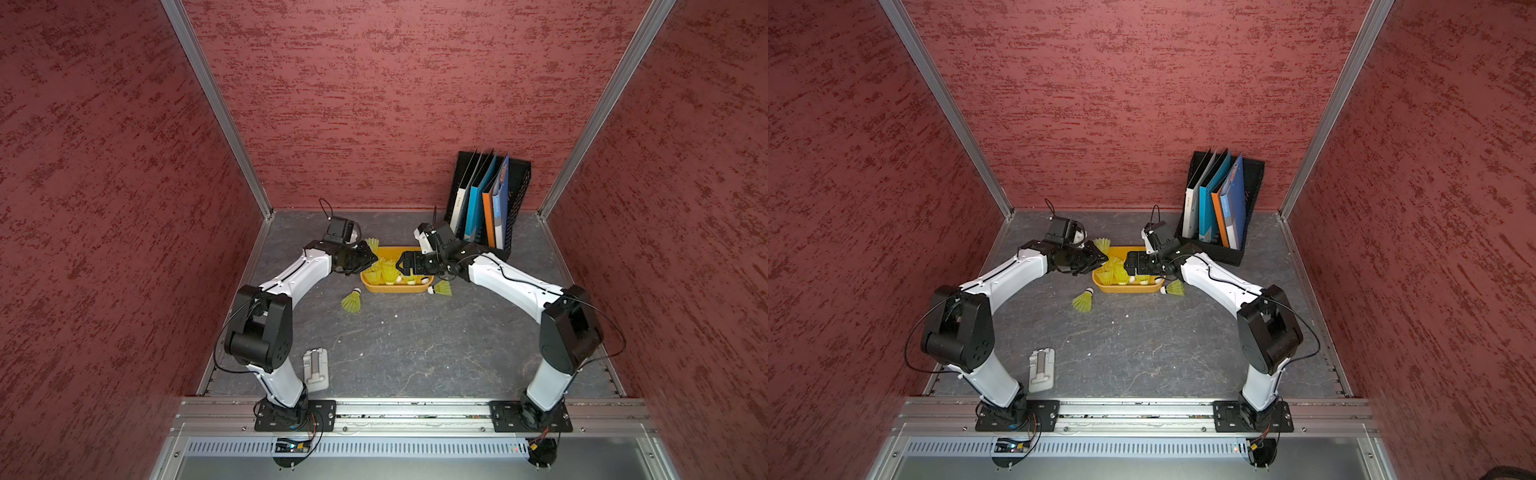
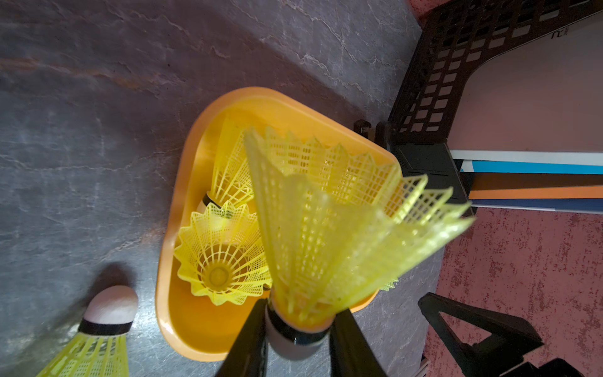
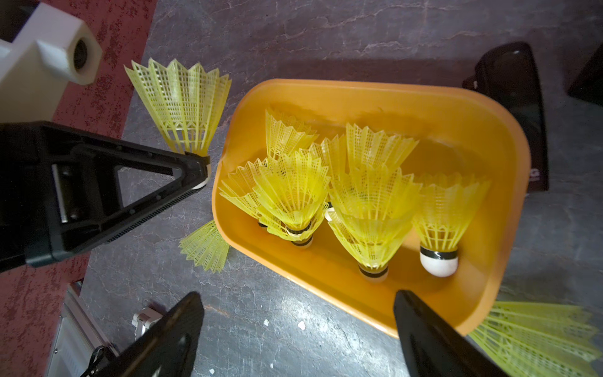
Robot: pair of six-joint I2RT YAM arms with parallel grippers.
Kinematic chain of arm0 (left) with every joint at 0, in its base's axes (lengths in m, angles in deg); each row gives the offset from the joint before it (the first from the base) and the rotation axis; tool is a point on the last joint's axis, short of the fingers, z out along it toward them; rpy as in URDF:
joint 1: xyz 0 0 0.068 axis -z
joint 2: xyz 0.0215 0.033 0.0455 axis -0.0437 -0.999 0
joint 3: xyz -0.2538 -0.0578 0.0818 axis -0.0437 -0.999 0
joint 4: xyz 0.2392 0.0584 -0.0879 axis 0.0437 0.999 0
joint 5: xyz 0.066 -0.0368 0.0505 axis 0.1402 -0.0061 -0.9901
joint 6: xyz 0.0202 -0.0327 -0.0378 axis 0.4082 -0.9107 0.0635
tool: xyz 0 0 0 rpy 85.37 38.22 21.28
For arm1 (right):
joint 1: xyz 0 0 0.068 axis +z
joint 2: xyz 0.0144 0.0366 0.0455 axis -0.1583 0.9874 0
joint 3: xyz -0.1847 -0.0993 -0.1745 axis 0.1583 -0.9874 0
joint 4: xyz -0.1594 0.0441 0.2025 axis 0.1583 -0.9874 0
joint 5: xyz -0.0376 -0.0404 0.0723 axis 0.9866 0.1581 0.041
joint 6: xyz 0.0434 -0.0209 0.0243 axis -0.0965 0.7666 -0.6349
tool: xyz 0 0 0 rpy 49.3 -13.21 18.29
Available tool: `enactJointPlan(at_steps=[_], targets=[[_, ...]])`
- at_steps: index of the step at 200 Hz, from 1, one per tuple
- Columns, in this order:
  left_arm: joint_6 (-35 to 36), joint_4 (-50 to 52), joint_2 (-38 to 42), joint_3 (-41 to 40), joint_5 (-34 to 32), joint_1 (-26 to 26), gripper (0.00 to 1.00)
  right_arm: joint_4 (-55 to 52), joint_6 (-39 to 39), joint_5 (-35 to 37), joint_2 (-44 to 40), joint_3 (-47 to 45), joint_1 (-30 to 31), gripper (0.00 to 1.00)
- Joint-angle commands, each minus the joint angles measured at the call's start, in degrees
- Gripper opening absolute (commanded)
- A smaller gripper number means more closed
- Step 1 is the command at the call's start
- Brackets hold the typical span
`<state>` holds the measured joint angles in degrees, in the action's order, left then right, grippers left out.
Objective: Put the shuttlecocks into the storage box
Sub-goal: Place the shuttlecock in the storage box.
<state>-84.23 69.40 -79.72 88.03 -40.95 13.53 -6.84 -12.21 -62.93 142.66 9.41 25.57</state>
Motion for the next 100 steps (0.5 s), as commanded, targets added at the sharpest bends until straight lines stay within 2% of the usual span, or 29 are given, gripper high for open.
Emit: enactJointPlan(at_steps=[1, 100], targets=[[-0.5, 0.8, -1.6, 1.5, -0.4, 0.3, 0.07, -0.6, -0.4, -0.4, 0.3, 1.6, 0.2, 0.94], [0.5, 4.2, -3.2, 3.9, -3.0, 1.0, 0.08, -1.7, -0.3, -1.1, 2.2, 4.2, 0.2, 0.94]])
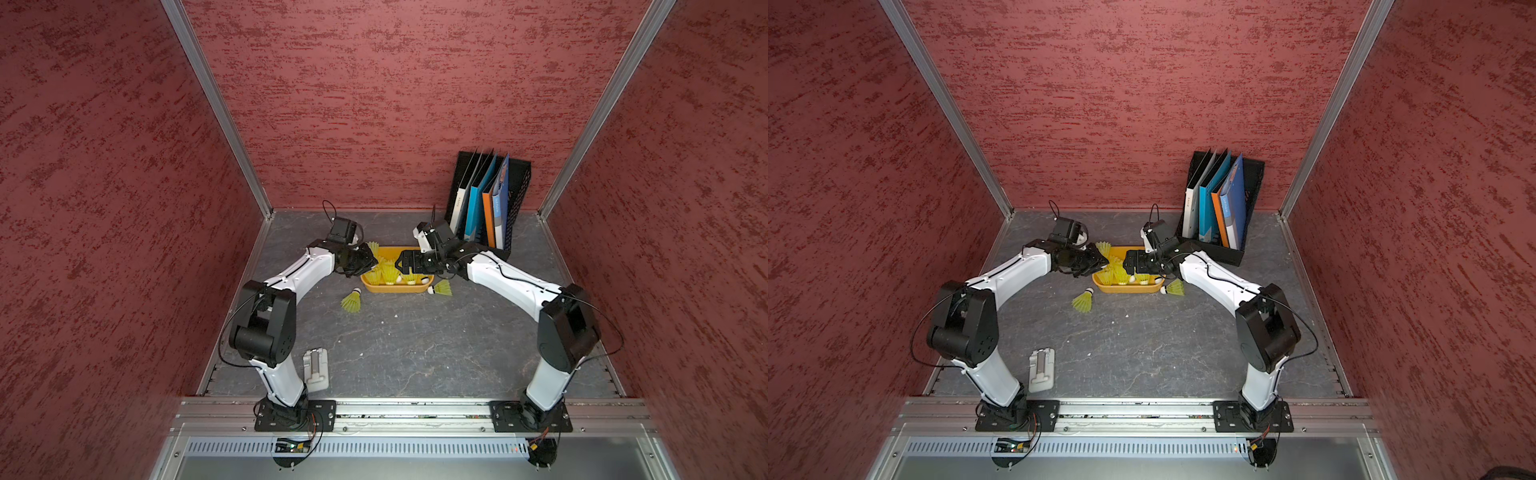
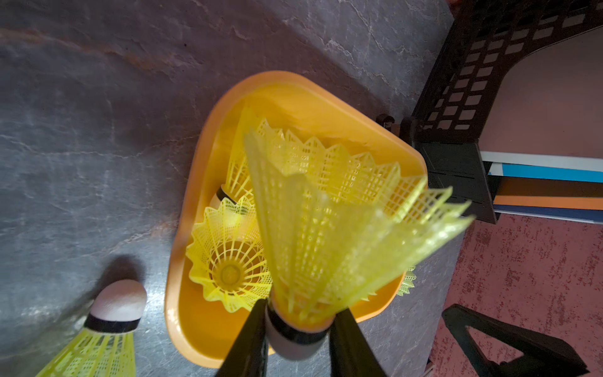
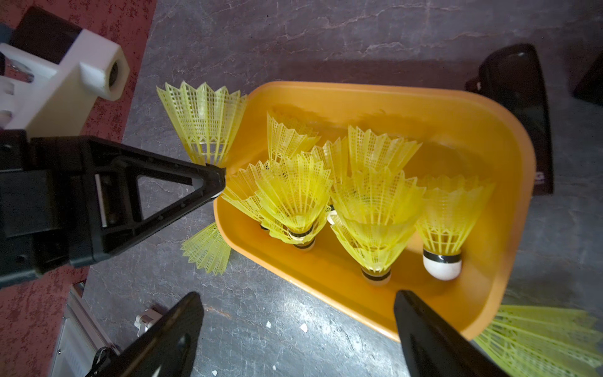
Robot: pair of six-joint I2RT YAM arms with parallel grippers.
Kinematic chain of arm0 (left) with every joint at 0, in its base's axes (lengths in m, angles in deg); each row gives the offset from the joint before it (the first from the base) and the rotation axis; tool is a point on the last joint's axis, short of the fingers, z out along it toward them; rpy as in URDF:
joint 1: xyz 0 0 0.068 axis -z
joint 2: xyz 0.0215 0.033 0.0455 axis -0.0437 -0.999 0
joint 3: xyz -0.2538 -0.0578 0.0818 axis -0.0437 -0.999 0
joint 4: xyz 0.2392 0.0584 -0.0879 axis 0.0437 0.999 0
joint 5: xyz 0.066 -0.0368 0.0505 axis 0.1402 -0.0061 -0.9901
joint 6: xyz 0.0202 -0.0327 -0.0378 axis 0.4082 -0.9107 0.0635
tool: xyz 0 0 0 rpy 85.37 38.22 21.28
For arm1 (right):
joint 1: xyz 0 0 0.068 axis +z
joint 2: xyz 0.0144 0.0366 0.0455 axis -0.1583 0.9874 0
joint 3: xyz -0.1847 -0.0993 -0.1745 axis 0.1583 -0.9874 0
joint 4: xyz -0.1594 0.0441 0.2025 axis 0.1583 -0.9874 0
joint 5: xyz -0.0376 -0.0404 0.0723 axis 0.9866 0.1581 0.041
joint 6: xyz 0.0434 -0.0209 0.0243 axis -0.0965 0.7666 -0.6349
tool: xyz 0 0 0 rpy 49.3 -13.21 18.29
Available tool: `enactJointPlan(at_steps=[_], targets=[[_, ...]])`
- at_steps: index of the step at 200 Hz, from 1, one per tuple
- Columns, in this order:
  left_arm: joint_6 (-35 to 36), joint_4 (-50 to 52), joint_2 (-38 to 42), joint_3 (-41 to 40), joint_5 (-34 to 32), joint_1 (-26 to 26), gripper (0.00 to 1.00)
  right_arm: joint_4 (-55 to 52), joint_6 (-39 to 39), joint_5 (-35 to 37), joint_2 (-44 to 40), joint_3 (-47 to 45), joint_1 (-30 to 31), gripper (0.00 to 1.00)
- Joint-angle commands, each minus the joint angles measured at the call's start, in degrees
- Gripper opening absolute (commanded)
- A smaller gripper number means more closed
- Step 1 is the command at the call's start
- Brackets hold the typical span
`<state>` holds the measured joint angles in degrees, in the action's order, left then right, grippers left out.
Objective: Put the shuttlecocks into the storage box
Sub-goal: Place the shuttlecock in the storage box.
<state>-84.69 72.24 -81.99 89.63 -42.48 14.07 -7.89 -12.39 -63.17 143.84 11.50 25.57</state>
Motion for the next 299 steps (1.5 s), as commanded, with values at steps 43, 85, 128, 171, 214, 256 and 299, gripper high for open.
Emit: enactJointPlan(at_steps=[43, 85, 128, 171, 214, 256, 299], targets=[[1.5, 2.6, -2.0, 3.5, -2.2, 0.6, 0.08, -0.6, -0.2, -0.9, 0.9, 2.2, 0.2, 0.94], [1.4, 3.1, -2.3, 3.7, -2.4, 0.8, 0.09, -0.5, -0.3, -0.8, 0.6, 1.7, 0.2, 0.94], [2.1, 4.7, -3.1, 4.3, -3.0, 1.1, 0.11, -0.1, -0.4, -1.0, 0.7, 1.4, 0.2, 0.94], [2.2, 4.5, -3.9, 4.9, -3.2, 1.1, 0.12, -0.3, -0.5, -1.4, 1.3, 2.1, 0.2, 0.94], [2.4, 4.7, -4.8, 5.5, -3.5, 1.2, 0.13, -0.4, -0.3, -1.4, 1.1, 2.1, 0.2, 0.94], [2.8, 6.4, -5.2, 6.8, -4.6, 1.5, 0.43, -0.3, -0.3, -1.2, 1.1, 1.8, 0.2, 0.95], [2.7, 6.5, -3.8, 6.8, -5.0, 2.0, 0.54, -0.1, -0.4, -1.3, 1.3, 1.6, 0.2, 0.95]])
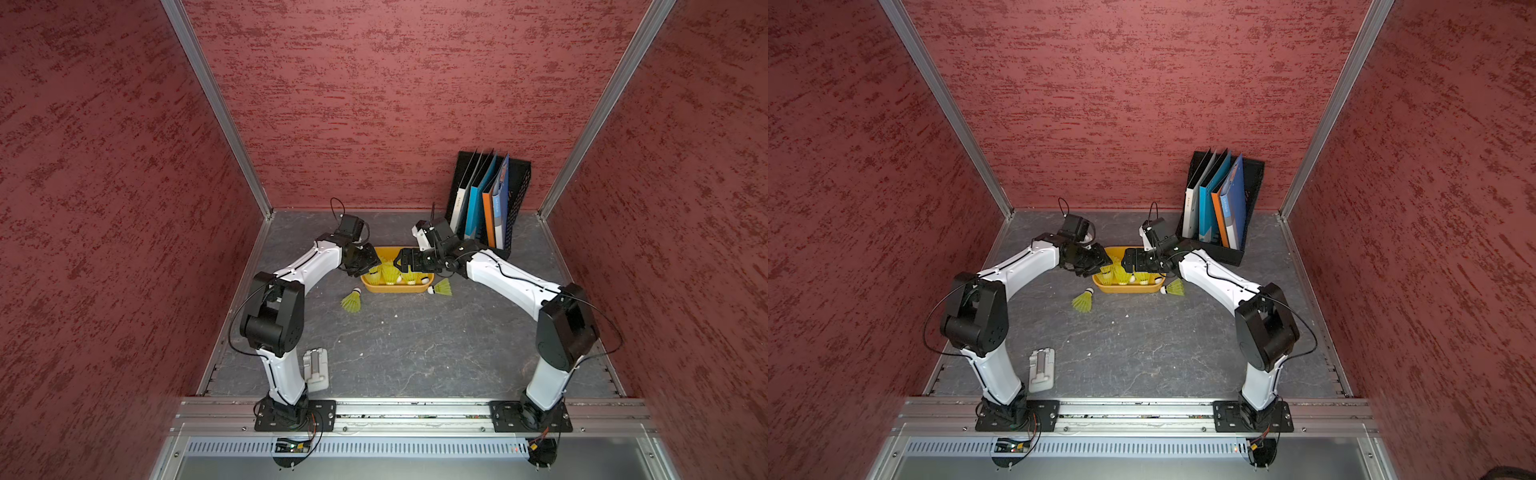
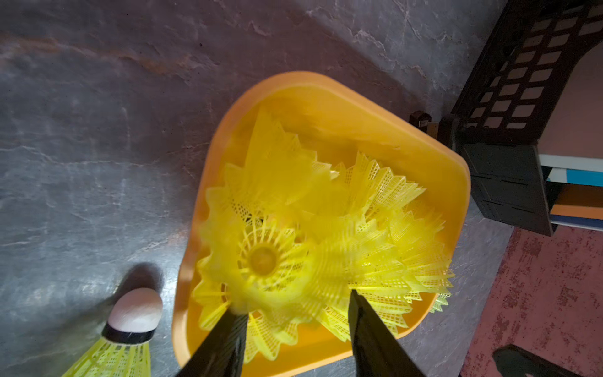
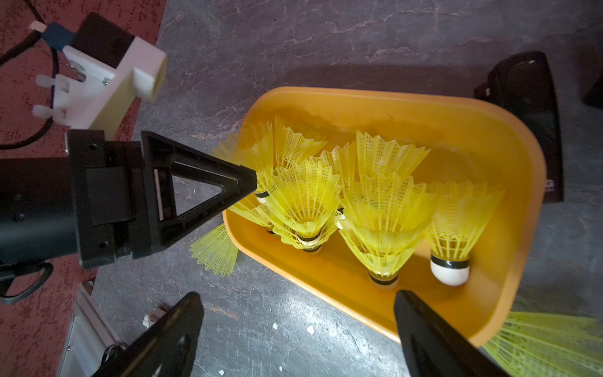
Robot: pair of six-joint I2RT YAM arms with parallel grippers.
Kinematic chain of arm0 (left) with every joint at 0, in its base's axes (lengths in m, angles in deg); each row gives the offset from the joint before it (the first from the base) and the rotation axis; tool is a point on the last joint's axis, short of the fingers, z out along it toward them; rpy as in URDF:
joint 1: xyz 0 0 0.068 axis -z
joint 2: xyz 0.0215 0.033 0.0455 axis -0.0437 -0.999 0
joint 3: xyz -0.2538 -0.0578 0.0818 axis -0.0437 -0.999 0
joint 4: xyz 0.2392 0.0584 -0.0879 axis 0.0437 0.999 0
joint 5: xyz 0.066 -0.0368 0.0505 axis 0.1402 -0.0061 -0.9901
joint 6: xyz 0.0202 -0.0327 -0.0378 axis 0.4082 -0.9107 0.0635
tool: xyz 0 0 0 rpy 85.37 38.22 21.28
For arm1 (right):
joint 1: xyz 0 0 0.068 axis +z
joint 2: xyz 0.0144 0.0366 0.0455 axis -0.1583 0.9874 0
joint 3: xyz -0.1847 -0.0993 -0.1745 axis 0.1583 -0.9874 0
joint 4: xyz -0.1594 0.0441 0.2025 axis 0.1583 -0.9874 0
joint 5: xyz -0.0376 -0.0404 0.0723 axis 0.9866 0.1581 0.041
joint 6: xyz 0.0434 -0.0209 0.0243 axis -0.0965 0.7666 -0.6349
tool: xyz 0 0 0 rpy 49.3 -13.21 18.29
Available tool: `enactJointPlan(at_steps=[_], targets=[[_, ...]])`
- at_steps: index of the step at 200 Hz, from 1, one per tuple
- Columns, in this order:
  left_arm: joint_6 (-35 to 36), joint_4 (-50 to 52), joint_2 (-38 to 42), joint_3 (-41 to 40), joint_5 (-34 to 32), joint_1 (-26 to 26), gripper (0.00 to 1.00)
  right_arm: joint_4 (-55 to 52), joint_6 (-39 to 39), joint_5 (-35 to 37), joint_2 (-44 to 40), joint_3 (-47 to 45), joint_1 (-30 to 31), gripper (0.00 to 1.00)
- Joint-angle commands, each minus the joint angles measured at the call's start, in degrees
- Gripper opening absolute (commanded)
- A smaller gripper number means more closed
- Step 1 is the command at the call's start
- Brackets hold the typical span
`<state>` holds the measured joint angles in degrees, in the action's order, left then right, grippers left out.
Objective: Put the shuttlecocks into the storage box
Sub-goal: Place the shuttlecock in the storage box.
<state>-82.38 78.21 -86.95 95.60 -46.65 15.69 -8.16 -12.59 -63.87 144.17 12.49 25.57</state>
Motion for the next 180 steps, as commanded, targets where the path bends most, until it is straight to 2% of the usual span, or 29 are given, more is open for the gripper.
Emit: enactJointPlan(at_steps=[1, 65, 87, 139, 160, 165, 180], targets=[[0.4, 0.5, 1.2, 0.8, -0.8, 0.3, 0.54, 0.2, -0.3, -0.6, 0.9, 0.6, 0.2, 0.95], [0.8, 1.5, 5.1, 1.7, -3.0, 0.5, 0.53, 0.6, -0.2, 0.3, 0.4, 0.0, 0.2, 0.95], [1.3, 2.0, 7.3, 1.2, -4.0, 0.5, 0.56, 1.3, -0.2, 1.5, -0.9, -1.2, 0.2, 0.95], [5.5, -1.3, 14.1, -3.6, -4.6, 0.0, 0.73, 2.3, -3.0, 8.5, -6.1, -6.2, 1.0, 0.93], [8.6, -5.5, 17.2, -6.9, -1.6, 0.2, 0.85, 0.1, -7.9, 13.8, -8.7, -9.2, 2.2, 0.92], [9.5, -6.5, 17.9, -7.9, -0.6, 0.3, 0.99, -0.6, -9.8, 14.9, -9.1, -9.9, 2.5, 0.91], [11.7, -9.1, 19.8, -11.1, 2.8, 0.4, 1.00, -2.3, -15.4, 17.8, -10.7, -12.4, 3.4, 0.90]])
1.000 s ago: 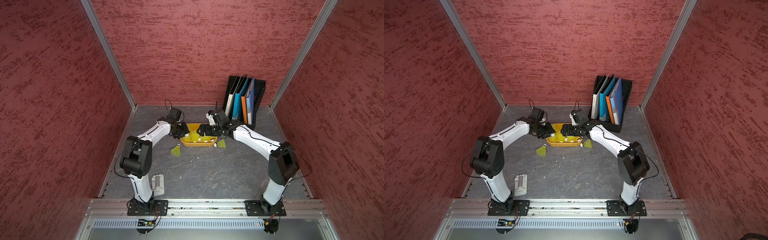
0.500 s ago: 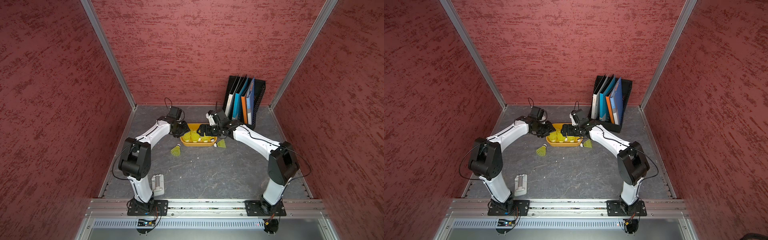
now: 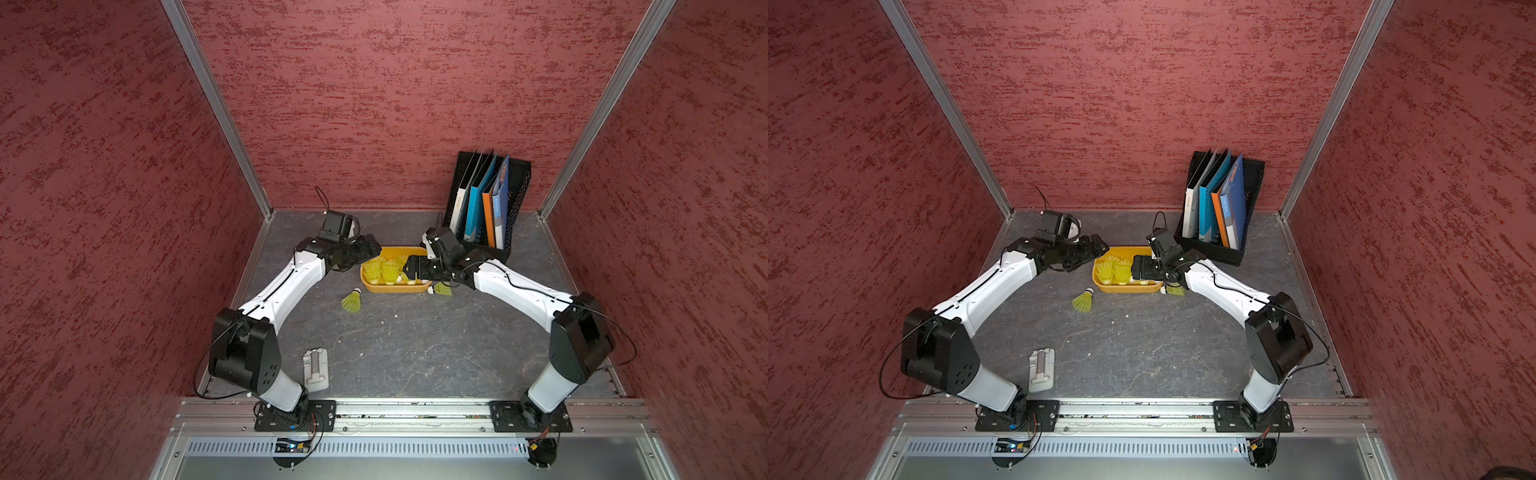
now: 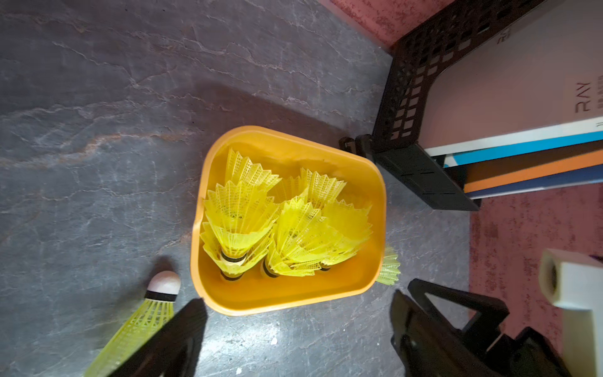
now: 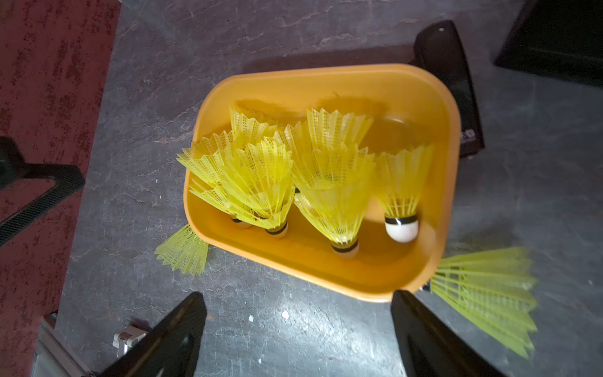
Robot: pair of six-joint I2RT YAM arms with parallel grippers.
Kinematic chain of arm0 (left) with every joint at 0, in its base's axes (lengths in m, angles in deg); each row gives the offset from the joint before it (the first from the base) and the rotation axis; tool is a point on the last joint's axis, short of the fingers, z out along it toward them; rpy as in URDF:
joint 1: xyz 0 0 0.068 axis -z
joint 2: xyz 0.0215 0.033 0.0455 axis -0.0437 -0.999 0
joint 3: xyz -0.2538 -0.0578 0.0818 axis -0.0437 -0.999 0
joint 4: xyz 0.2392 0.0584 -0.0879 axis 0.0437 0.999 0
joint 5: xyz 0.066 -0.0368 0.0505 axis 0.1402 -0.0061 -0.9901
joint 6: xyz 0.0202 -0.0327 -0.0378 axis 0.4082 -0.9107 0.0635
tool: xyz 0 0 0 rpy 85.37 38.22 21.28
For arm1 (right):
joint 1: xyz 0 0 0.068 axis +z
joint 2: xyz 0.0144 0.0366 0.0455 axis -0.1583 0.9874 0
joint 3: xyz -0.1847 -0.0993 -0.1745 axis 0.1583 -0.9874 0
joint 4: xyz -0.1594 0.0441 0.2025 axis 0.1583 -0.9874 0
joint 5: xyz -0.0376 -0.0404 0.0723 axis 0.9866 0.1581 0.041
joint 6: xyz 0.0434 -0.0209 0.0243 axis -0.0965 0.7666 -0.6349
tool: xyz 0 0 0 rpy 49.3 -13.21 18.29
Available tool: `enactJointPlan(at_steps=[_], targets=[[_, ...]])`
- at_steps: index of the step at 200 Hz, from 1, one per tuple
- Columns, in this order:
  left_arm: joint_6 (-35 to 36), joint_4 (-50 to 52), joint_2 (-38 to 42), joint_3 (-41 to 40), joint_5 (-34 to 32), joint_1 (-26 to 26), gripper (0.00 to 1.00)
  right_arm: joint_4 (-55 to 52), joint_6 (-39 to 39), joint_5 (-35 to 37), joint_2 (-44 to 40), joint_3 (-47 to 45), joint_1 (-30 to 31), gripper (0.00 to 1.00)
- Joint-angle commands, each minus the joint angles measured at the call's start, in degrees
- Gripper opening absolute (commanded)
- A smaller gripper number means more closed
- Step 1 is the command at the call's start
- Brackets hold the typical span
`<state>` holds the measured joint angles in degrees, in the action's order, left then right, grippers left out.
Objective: Put the shuttlecocks into the storage box
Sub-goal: Place the shuttlecock in the storage box, then pick up the shuttlecock at the center of the board.
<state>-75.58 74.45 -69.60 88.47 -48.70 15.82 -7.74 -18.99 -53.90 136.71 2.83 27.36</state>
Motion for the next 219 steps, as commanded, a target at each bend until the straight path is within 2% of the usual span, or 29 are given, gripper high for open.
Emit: enactJointPlan(at_steps=[1, 31, 77, 112, 180, 219], targets=[[5.1, -5.4, 2.6, -4.2, 5.0, 0.3, 1.00, -2.8, -9.4, 8.0, -3.3, -2.9, 1.6, 0.90], [8.1, -7.4, 7.0, -8.9, 8.5, 1.8, 1.00, -5.4, -20.7, 12.1, -5.3, -6.7, 2.2, 0.87], [10.9, -7.7, 12.8, -13.5, 7.3, 6.9, 1.00, -8.7, -33.4, 14.4, -3.5, -7.3, 2.2, 0.84], [9.6, -10.7, 18.3, -18.9, 6.5, 9.6, 1.00, -10.6, -42.9, 15.3, -0.4, -7.2, 2.0, 0.82], [7.7, -10.3, 23.7, -23.8, 6.7, 12.1, 1.00, -12.1, -53.3, 15.4, 3.3, -6.7, 0.6, 0.73], [7.4, -10.4, 25.2, -25.3, 6.9, 12.3, 1.00, -8.0, -57.1, 14.7, 5.1, -7.3, -0.7, 0.67]])
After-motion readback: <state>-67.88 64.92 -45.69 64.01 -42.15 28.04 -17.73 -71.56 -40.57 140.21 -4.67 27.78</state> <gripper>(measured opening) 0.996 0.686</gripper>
